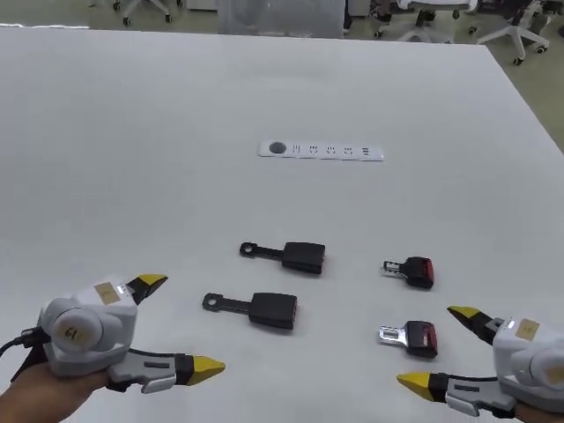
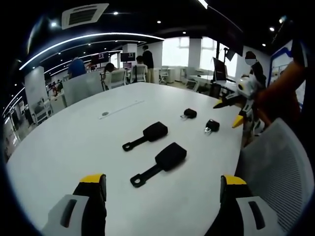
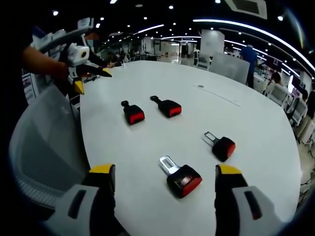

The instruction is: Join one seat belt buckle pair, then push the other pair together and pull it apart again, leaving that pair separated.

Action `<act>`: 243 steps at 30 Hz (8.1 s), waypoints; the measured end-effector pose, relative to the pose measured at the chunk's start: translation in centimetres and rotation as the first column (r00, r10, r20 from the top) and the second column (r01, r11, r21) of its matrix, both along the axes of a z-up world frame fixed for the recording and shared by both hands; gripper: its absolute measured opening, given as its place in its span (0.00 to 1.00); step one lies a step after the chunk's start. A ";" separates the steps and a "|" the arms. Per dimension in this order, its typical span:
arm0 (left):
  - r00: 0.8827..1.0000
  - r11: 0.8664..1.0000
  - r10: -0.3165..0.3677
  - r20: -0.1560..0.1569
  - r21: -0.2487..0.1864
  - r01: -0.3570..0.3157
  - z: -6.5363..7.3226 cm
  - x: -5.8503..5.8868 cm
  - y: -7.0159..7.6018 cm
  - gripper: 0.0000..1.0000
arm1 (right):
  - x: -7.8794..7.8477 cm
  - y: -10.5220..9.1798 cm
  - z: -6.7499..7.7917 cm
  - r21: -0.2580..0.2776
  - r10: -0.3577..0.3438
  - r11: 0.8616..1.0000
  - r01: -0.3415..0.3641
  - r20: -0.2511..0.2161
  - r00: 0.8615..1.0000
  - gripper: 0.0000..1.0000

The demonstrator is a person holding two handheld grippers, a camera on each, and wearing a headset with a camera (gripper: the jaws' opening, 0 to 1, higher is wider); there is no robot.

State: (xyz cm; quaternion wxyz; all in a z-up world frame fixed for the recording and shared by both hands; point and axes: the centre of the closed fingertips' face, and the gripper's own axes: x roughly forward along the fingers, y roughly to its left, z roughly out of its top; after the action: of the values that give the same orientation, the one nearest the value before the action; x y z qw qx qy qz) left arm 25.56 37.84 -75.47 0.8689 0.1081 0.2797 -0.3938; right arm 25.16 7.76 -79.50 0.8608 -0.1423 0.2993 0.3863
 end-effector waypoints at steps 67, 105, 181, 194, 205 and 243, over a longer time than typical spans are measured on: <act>0.902 0.886 -0.400 -0.164 0.180 0.426 -7.7 6.0 -7.5 0.75 | 2.7 -1.9 -5.1 -0.029 0.210 0.975 -0.221 -0.213 0.954 0.67; 0.764 0.724 -0.619 -0.180 0.247 0.645 -10.3 5.2 -9.1 0.35 | 2.2 -2.2 -6.6 -0.167 0.409 0.876 -0.453 -0.239 0.881 0.38; 0.780 0.741 -0.597 -0.186 0.243 0.626 -10.3 5.3 -9.1 0.35 | 4.8 11.4 -6.4 -0.111 0.385 0.907 -0.406 -0.172 0.907 0.36; 0.778 0.738 -0.598 -0.192 0.248 0.628 -10.4 5.3 -9.1 0.35 | 4.8 13.1 -6.5 -0.103 0.424 0.890 -0.444 -0.168 0.890 0.36; 0.774 0.731 -0.600 -0.202 0.253 0.633 -10.4 5.2 -9.1 0.34 | 4.9 13.4 -6.4 -0.092 0.439 0.885 -0.457 -0.170 0.882 0.34; 0.750 0.706 -0.629 -0.202 0.254 0.661 -10.3 5.1 -8.9 0.33 | 5.3 15.0 -6.5 -0.080 0.460 0.877 -0.474 -0.149 0.875 0.34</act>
State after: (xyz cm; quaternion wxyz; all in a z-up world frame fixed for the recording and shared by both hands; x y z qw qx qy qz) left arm 30.70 28.95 -85.78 0.6326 0.3141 0.3255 -0.6287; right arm 30.48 22.72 -85.95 0.7118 -0.2350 0.3309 0.5732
